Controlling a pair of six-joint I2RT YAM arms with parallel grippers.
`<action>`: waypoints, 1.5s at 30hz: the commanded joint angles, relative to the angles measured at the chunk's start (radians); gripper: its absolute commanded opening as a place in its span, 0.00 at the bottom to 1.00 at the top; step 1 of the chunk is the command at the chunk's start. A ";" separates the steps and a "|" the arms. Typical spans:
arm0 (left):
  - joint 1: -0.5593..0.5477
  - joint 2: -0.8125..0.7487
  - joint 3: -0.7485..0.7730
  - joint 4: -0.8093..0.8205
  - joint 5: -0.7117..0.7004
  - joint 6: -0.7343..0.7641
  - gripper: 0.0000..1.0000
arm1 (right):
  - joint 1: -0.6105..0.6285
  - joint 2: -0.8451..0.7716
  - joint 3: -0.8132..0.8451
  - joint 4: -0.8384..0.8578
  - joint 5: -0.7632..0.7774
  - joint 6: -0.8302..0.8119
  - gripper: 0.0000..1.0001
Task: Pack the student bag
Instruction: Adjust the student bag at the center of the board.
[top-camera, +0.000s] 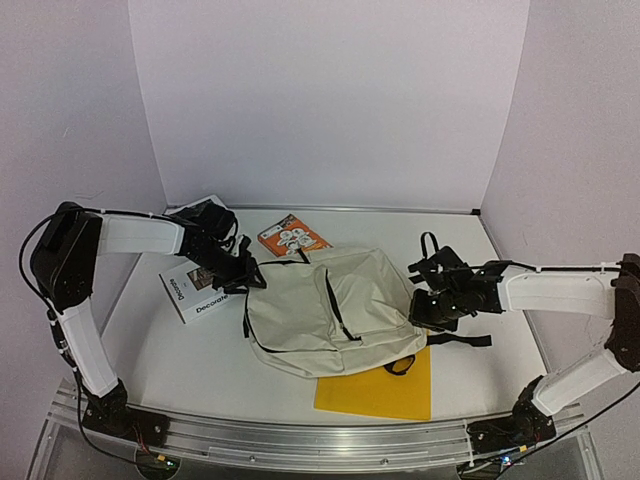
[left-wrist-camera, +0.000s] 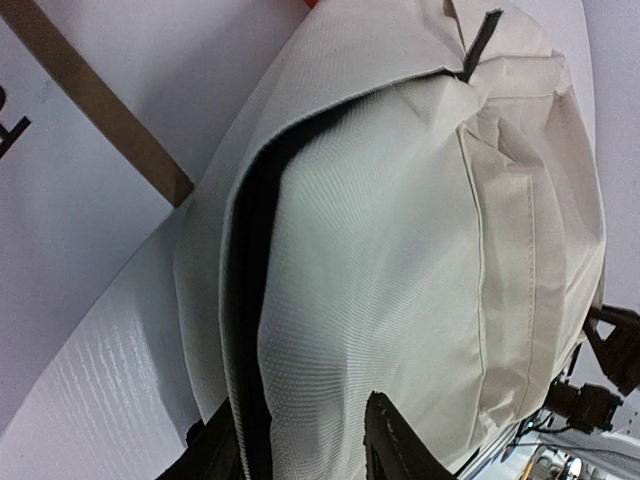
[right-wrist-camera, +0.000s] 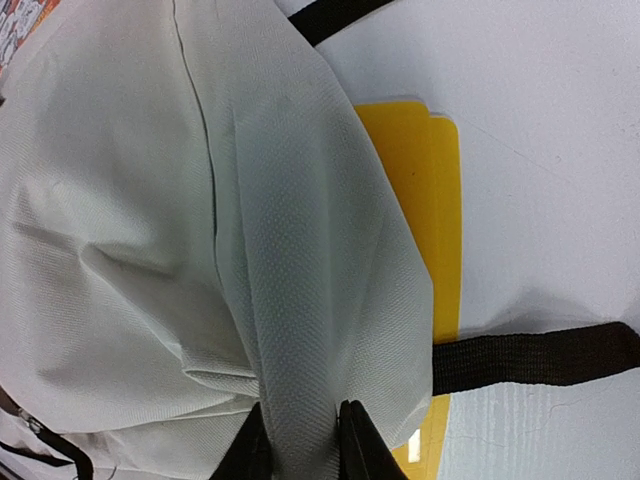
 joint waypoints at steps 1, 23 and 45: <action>0.001 0.000 0.006 0.084 0.109 -0.002 0.28 | -0.002 0.012 0.036 0.023 0.049 -0.045 0.11; -0.291 -0.107 0.015 0.231 0.173 -0.005 0.00 | -0.181 0.426 0.764 0.022 0.383 -0.403 0.00; -0.177 -0.146 0.078 0.093 0.077 0.015 0.76 | -0.163 0.455 0.902 0.093 -0.151 -0.439 0.86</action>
